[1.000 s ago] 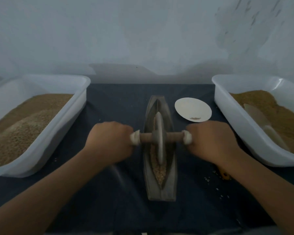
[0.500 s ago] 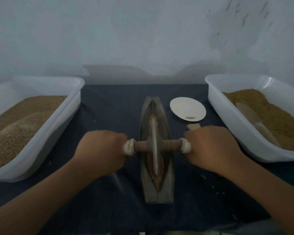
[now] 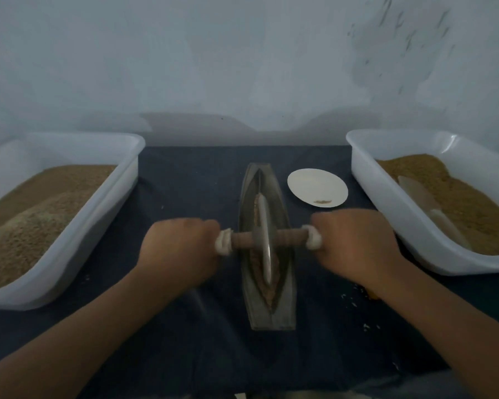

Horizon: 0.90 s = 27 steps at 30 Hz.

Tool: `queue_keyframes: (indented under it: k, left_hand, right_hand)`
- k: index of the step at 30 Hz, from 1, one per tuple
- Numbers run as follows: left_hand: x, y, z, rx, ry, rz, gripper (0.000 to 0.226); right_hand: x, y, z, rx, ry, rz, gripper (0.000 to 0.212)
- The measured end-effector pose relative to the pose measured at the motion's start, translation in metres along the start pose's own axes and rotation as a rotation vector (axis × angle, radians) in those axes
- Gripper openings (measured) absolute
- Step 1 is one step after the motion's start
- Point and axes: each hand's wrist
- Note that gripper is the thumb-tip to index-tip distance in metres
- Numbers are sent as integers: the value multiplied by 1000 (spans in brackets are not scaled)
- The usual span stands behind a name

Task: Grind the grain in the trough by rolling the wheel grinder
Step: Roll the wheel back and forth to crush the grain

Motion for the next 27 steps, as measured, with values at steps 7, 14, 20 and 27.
queue_keyframes:
  k: [7,14,20,27]
  left_hand:
    - [58,-14,-1,-6,125,-137,31]
    - [60,6,-4,7,57,-231,24]
    - [-4,7,-2,-46,-33,37,35]
    - [90,-18,-2,-83,194,-199,23]
  right_hand:
    - [50,-27,15,-96,-118,-46,33]
    - [36,-22,13,-14,-170,-107,36]
    - [-19,-15,9,30,0,4,31]
    - [86,-25,20,-87,-150,-62,33]
Point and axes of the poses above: each hand's wrist, its own x-axis towards the middle knuckle, its own y-axis out of the back of the hand, z = x × y, and after that the axes turned 6 degrees about x, right-handed
